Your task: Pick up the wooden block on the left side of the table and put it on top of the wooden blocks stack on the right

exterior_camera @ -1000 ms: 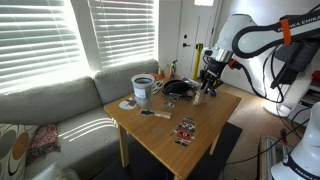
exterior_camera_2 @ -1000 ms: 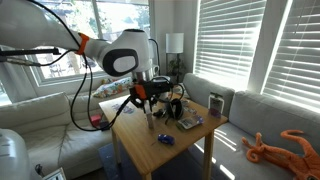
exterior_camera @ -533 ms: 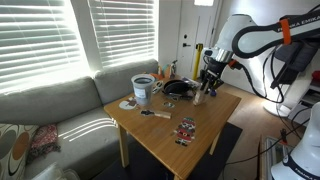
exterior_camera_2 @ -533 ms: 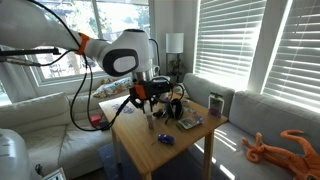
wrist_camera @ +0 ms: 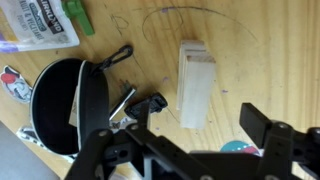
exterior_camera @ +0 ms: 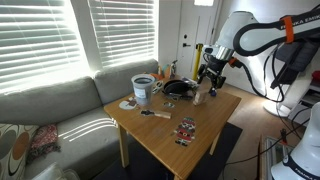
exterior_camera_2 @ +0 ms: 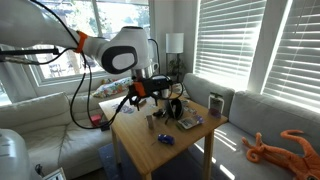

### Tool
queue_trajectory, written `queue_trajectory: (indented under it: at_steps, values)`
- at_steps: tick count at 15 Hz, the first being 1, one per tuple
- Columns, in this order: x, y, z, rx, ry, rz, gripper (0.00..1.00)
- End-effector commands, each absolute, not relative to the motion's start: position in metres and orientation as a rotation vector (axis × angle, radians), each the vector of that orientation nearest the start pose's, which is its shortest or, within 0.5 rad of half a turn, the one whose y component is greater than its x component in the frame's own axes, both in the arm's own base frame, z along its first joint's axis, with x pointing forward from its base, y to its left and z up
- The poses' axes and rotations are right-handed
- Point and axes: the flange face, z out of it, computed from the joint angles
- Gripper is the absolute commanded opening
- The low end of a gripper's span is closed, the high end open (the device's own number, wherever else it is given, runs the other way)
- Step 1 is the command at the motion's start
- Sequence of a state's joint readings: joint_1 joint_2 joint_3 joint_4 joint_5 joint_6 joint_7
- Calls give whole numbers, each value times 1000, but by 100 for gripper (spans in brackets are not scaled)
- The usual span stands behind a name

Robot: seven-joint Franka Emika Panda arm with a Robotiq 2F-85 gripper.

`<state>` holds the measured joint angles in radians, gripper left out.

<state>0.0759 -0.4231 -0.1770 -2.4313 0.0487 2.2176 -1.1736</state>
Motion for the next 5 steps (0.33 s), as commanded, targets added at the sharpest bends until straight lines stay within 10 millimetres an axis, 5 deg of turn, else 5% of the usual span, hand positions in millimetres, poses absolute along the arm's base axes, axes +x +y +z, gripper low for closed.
queue_trajectory:
  at_steps: [1,3,4,5]
  values:
    - [414,-24,530,-2688,-1687,-521,100]
    - [405,-3,555,-2654,-1756,-626,100]
    - [421,-17,533,-2693,-1701,-537,100]
    - [416,-9,545,-2681,-1730,-580,100]
